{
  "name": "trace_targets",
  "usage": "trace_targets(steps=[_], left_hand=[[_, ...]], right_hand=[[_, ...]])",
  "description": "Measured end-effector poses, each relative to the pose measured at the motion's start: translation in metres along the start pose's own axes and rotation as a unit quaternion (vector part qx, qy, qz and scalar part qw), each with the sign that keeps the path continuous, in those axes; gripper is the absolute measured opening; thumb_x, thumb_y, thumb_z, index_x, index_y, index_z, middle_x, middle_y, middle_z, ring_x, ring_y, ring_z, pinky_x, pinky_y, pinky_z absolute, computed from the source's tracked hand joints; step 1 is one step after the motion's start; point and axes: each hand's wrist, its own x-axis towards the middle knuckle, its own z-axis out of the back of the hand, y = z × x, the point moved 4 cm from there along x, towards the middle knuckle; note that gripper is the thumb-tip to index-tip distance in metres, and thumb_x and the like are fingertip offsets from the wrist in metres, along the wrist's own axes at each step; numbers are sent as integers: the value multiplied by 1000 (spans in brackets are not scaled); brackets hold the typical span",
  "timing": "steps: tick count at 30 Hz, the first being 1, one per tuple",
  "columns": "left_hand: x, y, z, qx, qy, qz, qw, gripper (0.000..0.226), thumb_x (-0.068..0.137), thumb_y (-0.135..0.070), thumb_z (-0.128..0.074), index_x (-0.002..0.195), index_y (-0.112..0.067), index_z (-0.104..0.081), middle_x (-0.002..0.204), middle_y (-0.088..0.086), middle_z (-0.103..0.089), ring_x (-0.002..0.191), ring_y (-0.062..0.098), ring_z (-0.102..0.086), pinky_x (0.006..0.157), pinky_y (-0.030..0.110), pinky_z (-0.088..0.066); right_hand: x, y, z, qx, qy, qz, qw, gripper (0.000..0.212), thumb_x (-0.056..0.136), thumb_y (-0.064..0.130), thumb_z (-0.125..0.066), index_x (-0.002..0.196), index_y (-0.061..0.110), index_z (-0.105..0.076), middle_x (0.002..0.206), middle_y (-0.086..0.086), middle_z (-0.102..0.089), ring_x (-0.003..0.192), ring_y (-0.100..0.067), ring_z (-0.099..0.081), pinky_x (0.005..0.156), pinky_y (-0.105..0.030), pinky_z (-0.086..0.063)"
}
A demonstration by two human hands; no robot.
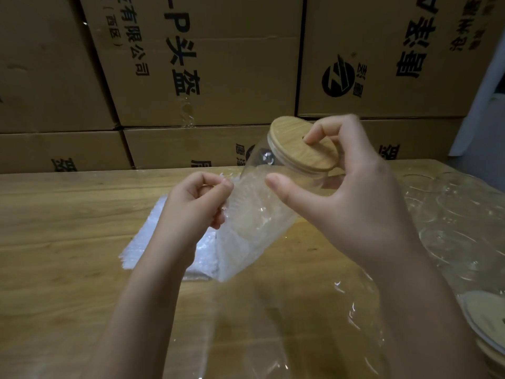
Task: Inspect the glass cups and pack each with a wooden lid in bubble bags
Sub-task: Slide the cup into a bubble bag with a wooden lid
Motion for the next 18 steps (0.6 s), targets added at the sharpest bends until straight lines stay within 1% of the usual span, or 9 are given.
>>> trace_targets(steps=[2,4,7,10,12,13,14,16,18], left_hand=[[-2,0,-7,-73,35,22,996,12,90,-11,-60,79,-14,-62,50,-7,-48,41,5,-42,43,15,-37],[-3,1,-14,-99,54,32,993,12,91,-11,-59,80,-14,-61,49,-8,-48,41,3,-41,43,14,-38],[-2,7,-18,-67,47,37,996,15,91,-9,-59,77,-16,-60,48,-8,-49,39,4,-42,40,15,-36],[0,14,-15,-15,28,38,999,15,89,-11,-61,76,-17,-61,47,-10,-49,39,4,-43,40,15,-36],[2,17,-13,-8,24,40,999,17,89,-10,-61,74,-18,-61,47,-9,-50,39,5,-43,40,15,-36],[3,18,-12,-10,22,42,999,18,89,-9,-61,74,-18,-61,47,-8,-50,39,5,-43,39,15,-36],[4,19,-11,-10,19,43,999,19,89,-8,-60,74,-19,-62,48,-7,-51,39,5,-43,39,15,-36],[5,21,-9,-6,11,45,999,18,90,-8,-58,75,-18,-61,47,-7,-52,39,5,-44,39,15,-37],[6,23,-8,-2,5,47,999,16,90,-9,-58,77,-17,-60,46,-9,-52,39,4,-44,39,15,-36]], right_hand=[[-1,4,7,-22,-20,29,999,47,69,61,-64,102,38,-40,101,21,-52,90,0,-56,67,-31,-54],[-2,6,10,-46,-31,43,998,47,70,61,-63,103,37,-41,101,23,-47,89,1,-53,65,-30,-53],[0,-1,5,-71,-13,19,997,46,68,62,-60,101,37,-41,101,22,-44,93,6,-47,64,-27,-51],[2,-12,-10,-103,47,-21,993,48,62,67,-56,97,40,-38,100,22,-42,89,9,-46,60,-19,-45],[3,-19,-22,-108,85,-35,990,47,61,68,-55,95,41,-37,101,22,-41,89,12,-45,58,-16,-39],[2,-22,-28,-105,101,-40,989,45,62,66,-57,94,41,-38,102,22,-41,90,12,-45,60,-15,-38],[2,-25,-34,-101,115,-41,987,44,64,64,-60,94,40,-38,103,21,-42,90,8,-47,62,-17,-39],[1,-30,-45,-101,135,-34,985,42,66,59,-65,92,39,-39,104,20,-43,89,-1,-45,73,-24,-38],[1,-35,-52,-111,147,-28,982,41,66,58,-68,91,39,-41,104,22,-45,97,-5,-38,81,-27,-27]])
